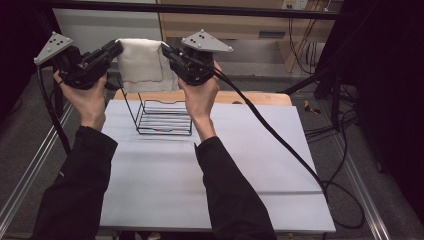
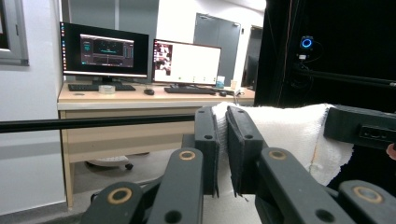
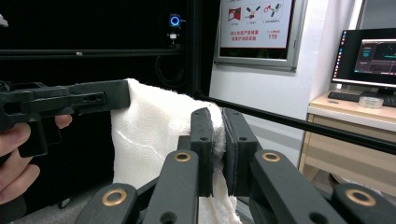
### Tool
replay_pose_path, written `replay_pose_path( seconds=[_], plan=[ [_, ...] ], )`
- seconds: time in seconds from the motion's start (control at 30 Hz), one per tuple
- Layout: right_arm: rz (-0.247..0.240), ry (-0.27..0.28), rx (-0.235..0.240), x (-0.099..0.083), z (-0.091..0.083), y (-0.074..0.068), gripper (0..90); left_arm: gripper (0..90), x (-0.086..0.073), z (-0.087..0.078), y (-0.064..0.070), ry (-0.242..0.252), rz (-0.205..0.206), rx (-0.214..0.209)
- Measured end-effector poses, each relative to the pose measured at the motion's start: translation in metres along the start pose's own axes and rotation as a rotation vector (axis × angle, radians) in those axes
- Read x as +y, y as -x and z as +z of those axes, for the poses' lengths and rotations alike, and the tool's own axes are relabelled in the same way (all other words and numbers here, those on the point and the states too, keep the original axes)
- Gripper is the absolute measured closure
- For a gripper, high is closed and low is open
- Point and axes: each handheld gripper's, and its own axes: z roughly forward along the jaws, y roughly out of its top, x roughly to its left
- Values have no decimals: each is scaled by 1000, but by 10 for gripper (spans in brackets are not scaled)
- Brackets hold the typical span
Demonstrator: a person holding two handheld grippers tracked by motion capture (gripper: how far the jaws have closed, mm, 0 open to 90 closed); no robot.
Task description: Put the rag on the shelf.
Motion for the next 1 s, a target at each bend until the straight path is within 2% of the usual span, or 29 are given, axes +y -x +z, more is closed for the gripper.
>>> replay_pose_path(
  seconds=[0.2,0.37,0.5,0.7,1.0],
  plan=[
    [0,1,-4,4,8,3,840,827,7,7,-4,-4,11,12],
    [-14,1,-12,12,14,5,840,827,11,12,-9,8,-12,14],
    [-18,-4,-19,16,19,7,839,826,13,18,-12,1,-7,21],
    [-2,-14,-27,16,29,15,839,826,15,29,-17,-17,8,34],
    [14,-30,-43,13,43,24,839,825,12,47,-28,-42,4,51]
  ],
)
